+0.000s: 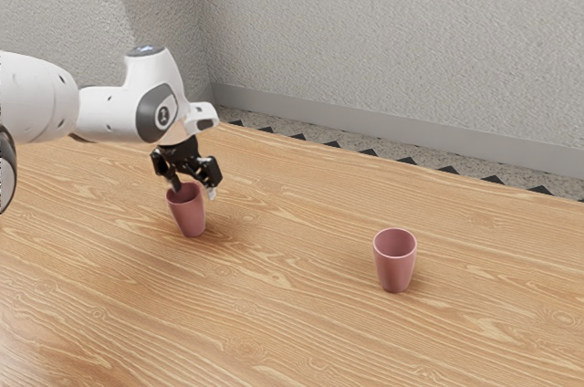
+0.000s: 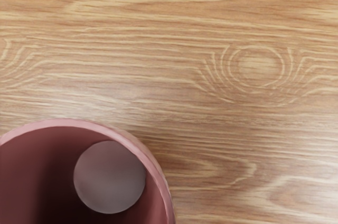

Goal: Place the left cup onto the right cup

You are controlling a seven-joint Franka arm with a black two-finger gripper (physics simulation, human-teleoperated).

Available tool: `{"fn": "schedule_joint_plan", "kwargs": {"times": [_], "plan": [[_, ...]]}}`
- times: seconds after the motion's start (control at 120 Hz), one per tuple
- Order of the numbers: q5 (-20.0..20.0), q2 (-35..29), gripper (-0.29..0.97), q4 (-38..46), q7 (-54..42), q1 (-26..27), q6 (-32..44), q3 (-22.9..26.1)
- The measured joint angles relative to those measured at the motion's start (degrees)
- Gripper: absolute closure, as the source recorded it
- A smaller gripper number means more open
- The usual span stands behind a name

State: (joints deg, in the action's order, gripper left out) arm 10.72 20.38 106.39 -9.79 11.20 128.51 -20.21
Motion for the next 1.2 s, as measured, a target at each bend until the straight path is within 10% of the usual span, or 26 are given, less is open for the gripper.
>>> {"fn": "schedule_joint_plan", "kwargs": {"times": [0.433,1.2], "plan": [[0.14,2.13,0.06,-0.28,0.63,0.26,0.16,0.00],[1.05,3.02,0.55,0.58,1.24,0.41,0.76,0.00]]}}
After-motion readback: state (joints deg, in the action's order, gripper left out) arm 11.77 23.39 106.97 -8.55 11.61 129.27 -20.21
